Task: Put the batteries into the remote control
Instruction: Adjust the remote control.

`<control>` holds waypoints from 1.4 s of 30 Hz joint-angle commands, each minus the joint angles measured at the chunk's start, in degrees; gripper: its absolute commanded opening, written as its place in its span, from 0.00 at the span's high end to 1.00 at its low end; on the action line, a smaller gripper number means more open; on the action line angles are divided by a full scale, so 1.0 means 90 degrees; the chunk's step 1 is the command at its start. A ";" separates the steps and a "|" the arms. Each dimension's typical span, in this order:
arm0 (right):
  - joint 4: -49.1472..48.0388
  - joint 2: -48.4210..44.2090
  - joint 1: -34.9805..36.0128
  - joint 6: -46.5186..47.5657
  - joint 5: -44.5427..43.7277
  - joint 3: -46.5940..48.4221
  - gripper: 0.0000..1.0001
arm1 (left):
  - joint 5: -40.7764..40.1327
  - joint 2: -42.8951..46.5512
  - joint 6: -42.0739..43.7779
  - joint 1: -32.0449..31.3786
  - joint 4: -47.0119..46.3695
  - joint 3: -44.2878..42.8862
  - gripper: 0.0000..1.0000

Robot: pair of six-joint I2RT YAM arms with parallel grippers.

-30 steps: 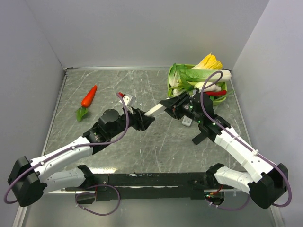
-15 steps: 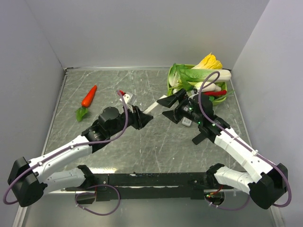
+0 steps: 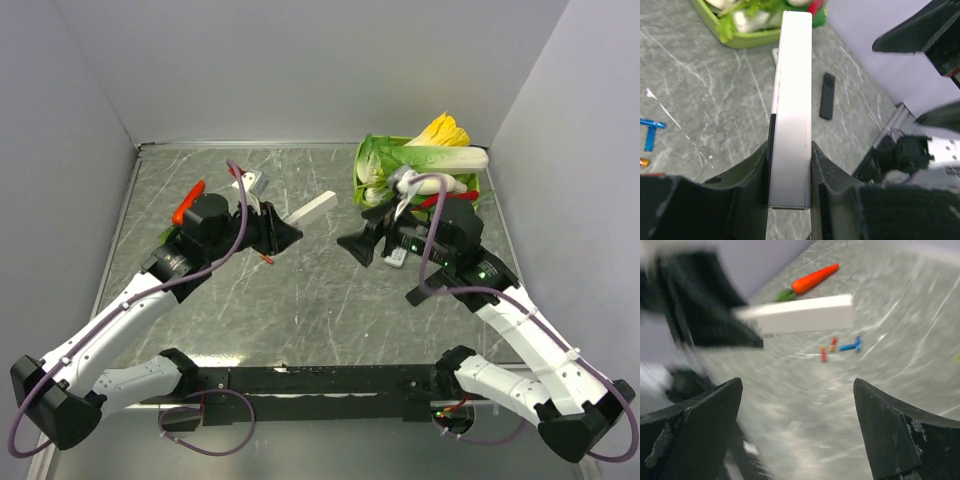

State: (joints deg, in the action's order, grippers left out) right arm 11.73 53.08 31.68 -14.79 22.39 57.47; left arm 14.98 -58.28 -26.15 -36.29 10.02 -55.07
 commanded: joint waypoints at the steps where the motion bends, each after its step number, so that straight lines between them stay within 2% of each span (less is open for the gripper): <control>1: 0.0483 -0.0097 0.0463 0.4414 0.0258 0.0323 0.00 | 0.1156 -0.0242 0.0357 0.0185 0.0956 -0.0775 0.99; 5: 0.0972 0.0196 0.0921 0.5625 -0.0260 0.0664 0.00 | 0.1771 -0.0506 0.0396 0.0253 0.1376 -0.1302 0.99; 9: 0.0924 0.0430 0.1479 0.6582 -0.1100 0.0762 0.00 | 0.2143 -0.0721 0.0250 0.0263 0.1357 -0.1430 0.99; 14: 0.0865 0.0674 0.1724 0.7140 -0.1608 0.0821 0.00 | 0.2349 -0.0878 0.0288 0.0263 0.1552 -0.1644 0.99; 18: 0.0865 0.0869 0.1792 0.7355 -0.1541 0.0850 0.03 | 0.2515 -0.0965 0.0376 0.0263 0.1699 -0.1791 0.99; 21: 0.1031 0.1035 0.1860 0.7424 -0.1531 0.0938 0.11 | 0.2622 -0.1024 0.0406 0.0263 0.1787 -0.1879 0.99; 24: 0.1051 0.1094 0.1890 0.7424 -0.1444 0.0938 0.23 | 0.2769 -0.1083 0.0435 0.0321 0.1836 -0.1928 0.99; 25: 0.1118 0.1114 0.1909 0.7405 -0.1414 0.0977 0.34 | 0.2788 -0.1093 0.0435 0.0341 0.1855 -0.1938 0.99; 26: 0.1138 0.1133 0.1890 0.7327 -0.1375 0.0987 0.39 | 0.2808 -0.1093 0.0445 0.0380 0.1875 -0.1928 0.99; 27: 0.1167 0.1143 0.1900 0.7269 -0.1288 0.1007 0.53 | 0.2789 -0.1073 0.0454 0.0487 0.1817 -0.1899 0.97; 29: 0.1265 0.1211 0.1890 0.7074 -0.1199 0.1046 0.68 | 0.2808 -0.0850 0.0358 0.0633 0.1583 -0.1705 0.84; 30: 0.1323 0.1250 0.1890 0.6976 -0.1131 0.1075 0.82 | 0.2847 -0.0723 0.0280 0.0837 0.1011 -0.1539 0.64; 33: 0.1373 0.1397 0.1880 0.6459 -0.0829 0.1163 1.00 | 0.3061 -0.0215 -0.0121 0.1277 -0.0209 -0.0817 0.30; 36: 0.1256 0.1514 0.1822 0.5532 -0.0380 0.1290 1.00 | 0.3110 0.0205 -0.0375 0.1648 -0.0936 -0.0037 0.16; 38: 0.1071 0.1534 0.1696 0.4763 0.0088 0.1310 1.00 | 0.3081 0.0575 -0.0550 0.1805 -0.1774 0.0355 0.10; 39: 0.0780 0.1524 0.1656 0.4507 0.0254 0.1271 1.00 | 0.3101 0.0732 -0.0638 0.1970 -0.2155 0.0947 0.05; 40: 0.0652 0.1514 0.1617 0.4272 0.0401 0.1212 1.00 | 0.3043 0.0908 -0.0765 0.2040 -0.3086 0.1272 0.03; 42: 0.0320 0.1553 0.1558 0.3589 0.0773 0.1183 1.00 | 0.2964 0.1289 -0.1068 0.2186 -0.3834 0.2042 0.01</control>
State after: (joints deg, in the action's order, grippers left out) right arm 23.53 67.68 47.22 32.25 20.23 66.00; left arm 41.54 -51.81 -30.79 -19.20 -3.14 -46.50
